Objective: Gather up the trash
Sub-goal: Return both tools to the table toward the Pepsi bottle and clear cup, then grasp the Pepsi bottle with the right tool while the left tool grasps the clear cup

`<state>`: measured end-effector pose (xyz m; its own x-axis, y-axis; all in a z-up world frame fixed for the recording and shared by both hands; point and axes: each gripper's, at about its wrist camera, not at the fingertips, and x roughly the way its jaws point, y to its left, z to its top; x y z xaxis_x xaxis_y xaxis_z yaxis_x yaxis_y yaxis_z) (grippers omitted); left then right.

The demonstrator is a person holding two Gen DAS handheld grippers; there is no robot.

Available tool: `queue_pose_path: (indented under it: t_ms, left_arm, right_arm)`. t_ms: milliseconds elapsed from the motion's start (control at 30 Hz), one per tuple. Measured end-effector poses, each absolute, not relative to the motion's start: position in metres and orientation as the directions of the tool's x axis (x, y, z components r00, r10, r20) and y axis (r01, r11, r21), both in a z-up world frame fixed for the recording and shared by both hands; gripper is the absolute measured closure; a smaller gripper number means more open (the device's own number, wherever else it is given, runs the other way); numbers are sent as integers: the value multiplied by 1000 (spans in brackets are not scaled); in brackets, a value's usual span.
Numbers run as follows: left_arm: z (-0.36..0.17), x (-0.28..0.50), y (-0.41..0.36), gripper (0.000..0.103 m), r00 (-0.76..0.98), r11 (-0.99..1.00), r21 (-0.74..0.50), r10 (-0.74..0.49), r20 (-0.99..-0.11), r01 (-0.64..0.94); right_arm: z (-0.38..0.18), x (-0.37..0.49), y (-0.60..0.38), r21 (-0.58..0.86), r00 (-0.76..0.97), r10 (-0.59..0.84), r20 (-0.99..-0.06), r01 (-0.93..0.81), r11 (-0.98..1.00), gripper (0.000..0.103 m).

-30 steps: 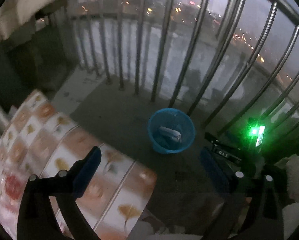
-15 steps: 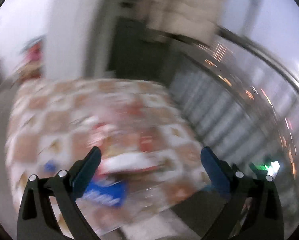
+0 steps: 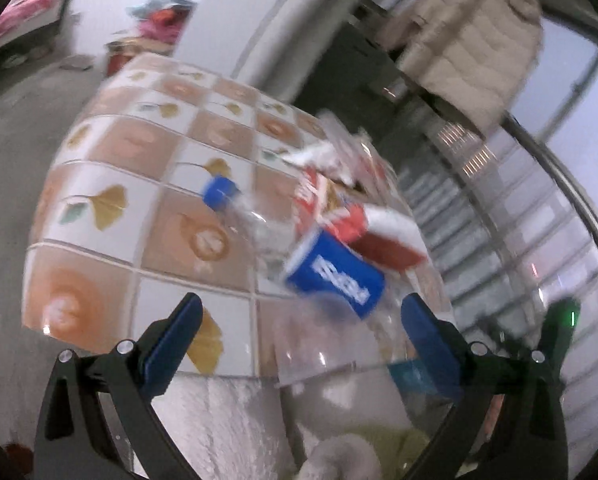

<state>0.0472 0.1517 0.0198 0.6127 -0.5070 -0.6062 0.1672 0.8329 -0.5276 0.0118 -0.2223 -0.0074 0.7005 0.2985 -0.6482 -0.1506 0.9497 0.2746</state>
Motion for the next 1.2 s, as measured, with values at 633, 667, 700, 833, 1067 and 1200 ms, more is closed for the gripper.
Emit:
queue_pose_path:
  t_ms: [633,667,700,833,1067,1200]
  left_arm:
    - [-14,19,88,50,666,898,-44,-357,-655,438]
    - [-15,20,88,52,667,900,-35,-348,-659,435]
    - [-17,21,89,58,665,901,-33,-342,-664,432]
    - [-18,25,97,81,665,912,-66,-344,-663,406]
    - [-27,43,130,96,632,933,-226,-355,-689,278]
    - [-29,49,154,98,618,925,-329,-374,-692,191]
  right_arm:
    - [-8,62,-84,142,478,456,-750,-558,818,37]
    - [-10,66,-79,131,461,454,-763,-576,807,37]
    - [-12,68,-74,121,451,448,-772,-588,800,37]
    - [-20,79,-57,67,418,414,-809,-634,770,38]
    - [-27,92,-50,110,362,414,-835,-628,770,43]
    - [-27,86,-56,166,321,418,-850,-589,791,43]
